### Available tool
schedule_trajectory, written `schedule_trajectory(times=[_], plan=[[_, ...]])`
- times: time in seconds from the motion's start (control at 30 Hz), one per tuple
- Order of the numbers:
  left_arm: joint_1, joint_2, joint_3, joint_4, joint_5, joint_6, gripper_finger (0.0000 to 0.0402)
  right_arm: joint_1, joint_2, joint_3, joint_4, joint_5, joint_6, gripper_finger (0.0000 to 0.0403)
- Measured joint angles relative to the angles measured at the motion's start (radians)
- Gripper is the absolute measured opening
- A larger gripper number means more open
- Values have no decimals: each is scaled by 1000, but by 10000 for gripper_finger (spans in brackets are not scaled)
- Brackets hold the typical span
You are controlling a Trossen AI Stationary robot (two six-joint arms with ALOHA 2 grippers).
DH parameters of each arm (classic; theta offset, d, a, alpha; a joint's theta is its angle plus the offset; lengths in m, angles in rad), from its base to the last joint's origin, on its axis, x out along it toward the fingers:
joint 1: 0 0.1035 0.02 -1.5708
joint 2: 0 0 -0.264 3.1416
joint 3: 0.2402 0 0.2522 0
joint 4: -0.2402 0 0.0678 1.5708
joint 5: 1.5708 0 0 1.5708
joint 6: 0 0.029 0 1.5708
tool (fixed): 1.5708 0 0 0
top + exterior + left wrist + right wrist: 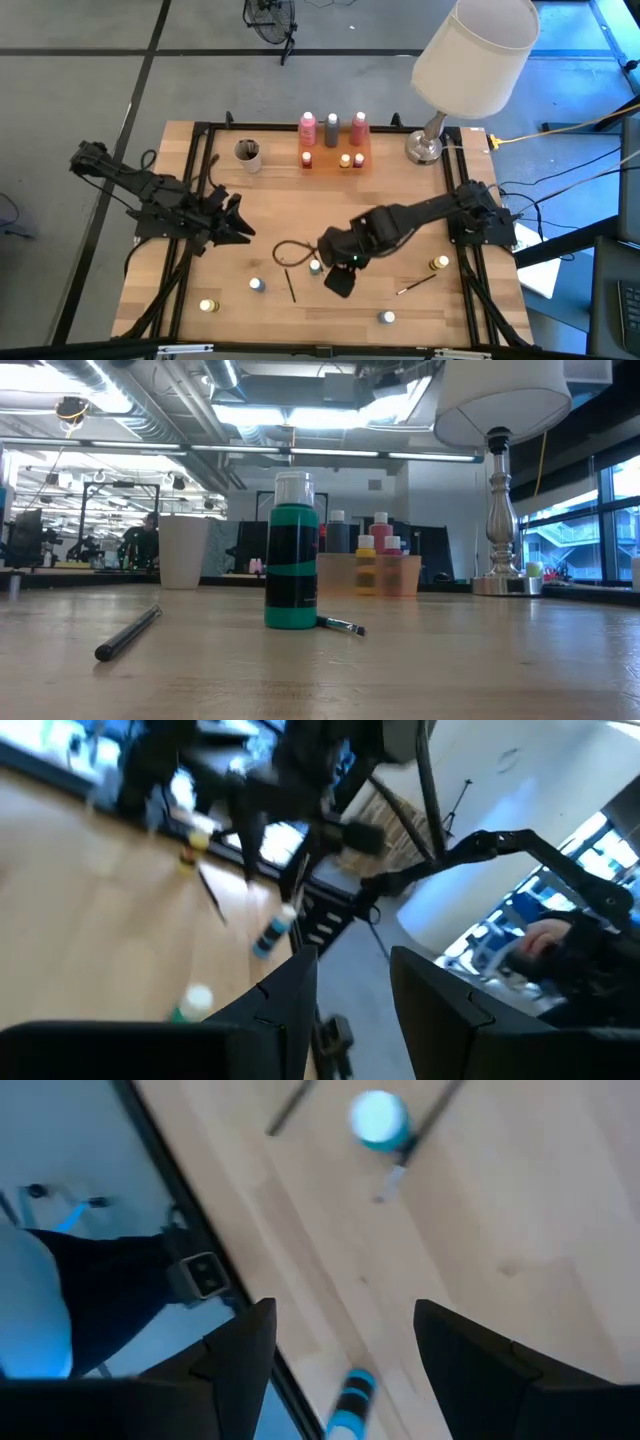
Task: Pick & Place Paint Supplies
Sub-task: Put the silver paint brush into the white cup
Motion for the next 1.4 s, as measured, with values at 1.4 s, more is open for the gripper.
schedule_trajectory(times=[1.4], plan=[[35,903,709,-970,41,1108,125,176,-83,0,-248,259,153,241]])
